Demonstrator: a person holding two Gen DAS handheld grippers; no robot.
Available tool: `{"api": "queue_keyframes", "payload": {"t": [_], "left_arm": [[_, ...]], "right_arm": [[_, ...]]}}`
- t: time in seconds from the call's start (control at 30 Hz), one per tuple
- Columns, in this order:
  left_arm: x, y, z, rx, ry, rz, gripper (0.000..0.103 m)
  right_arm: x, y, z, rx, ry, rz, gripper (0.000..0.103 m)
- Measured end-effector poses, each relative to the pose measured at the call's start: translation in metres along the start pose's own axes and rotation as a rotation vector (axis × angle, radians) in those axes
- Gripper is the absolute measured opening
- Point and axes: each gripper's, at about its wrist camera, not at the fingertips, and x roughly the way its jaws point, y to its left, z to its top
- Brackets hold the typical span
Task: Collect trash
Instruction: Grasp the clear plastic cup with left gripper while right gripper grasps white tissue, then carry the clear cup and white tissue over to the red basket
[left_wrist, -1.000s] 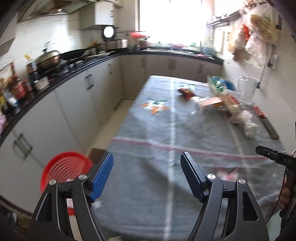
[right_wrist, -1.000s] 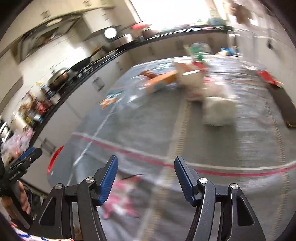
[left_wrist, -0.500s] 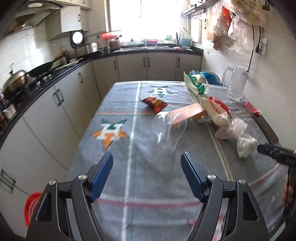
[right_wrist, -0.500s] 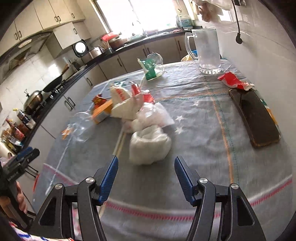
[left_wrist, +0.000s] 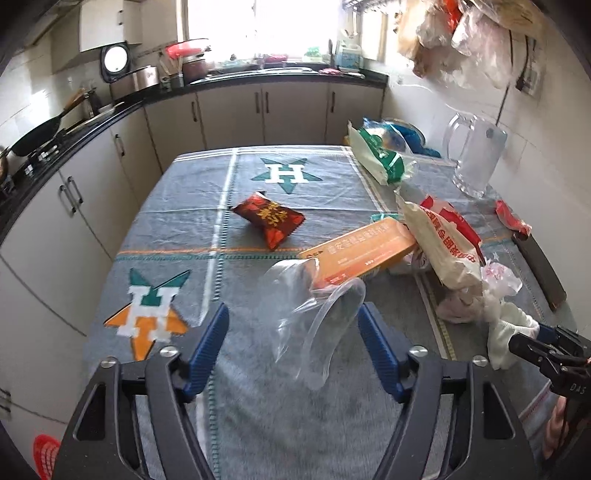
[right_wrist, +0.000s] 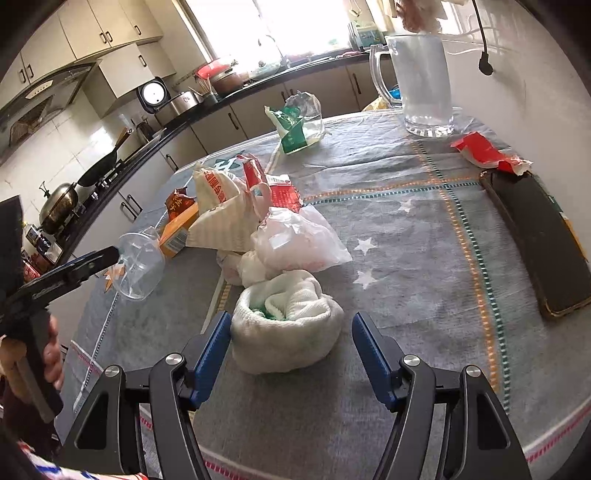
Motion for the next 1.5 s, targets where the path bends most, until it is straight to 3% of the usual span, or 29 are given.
{"api": "queue_keyframes", "payload": {"t": [0.03,0.1,0.17,0.23,0.27,0.43,0.53,0.93,1.37,1.5], "left_arm": [[0.005,-0.003,0.001,0.016,0.013,0.002,0.056],[0.01,-0.007,0.001,0.039,0.03,-0.006,0.033],[0.012,-0.007,-0.001,0.043,0.039,0.0,0.019],[0.012,-0.006,-0.002,0.033,0.033,0.012,0.012],[0.011,-0.004,-0.003,0.019,0.032,0.015,0.011],[-0.008,0.002,-0.014,-0.029,0.006,0.019,0.01],[-0.025,0.003,-0.023,-0.035,-0.016,0.024,0.009],[-0.111,0.009,-0.078,-0.085,-0.057,-0.001,0.009],[-0.187,0.028,-0.14,-0.221,-0.117,0.08,0.009],[-0.202,0.037,-0.157,-0.259,-0.137,0.143,0.009]], "right_arm": [[0.001,0.0,0.0,0.001,-0.001,0.003,0.072],[0.003,0.0,0.0,-0.001,-0.006,0.004,0.072],[0.003,0.004,0.0,-0.013,-0.01,-0.002,0.072],[0.002,0.006,-0.001,-0.033,-0.02,-0.016,0.07],[0.002,0.007,-0.001,-0.04,-0.024,-0.02,0.061],[-0.001,0.011,-0.004,-0.063,-0.029,-0.025,0.035],[-0.004,0.013,-0.007,-0.07,-0.034,-0.022,0.03],[-0.036,0.02,-0.014,-0.066,-0.046,0.0,0.03],[-0.075,0.061,-0.046,-0.124,-0.075,0.077,0.03],[-0.081,0.079,-0.058,-0.166,-0.081,0.088,0.03]]}}
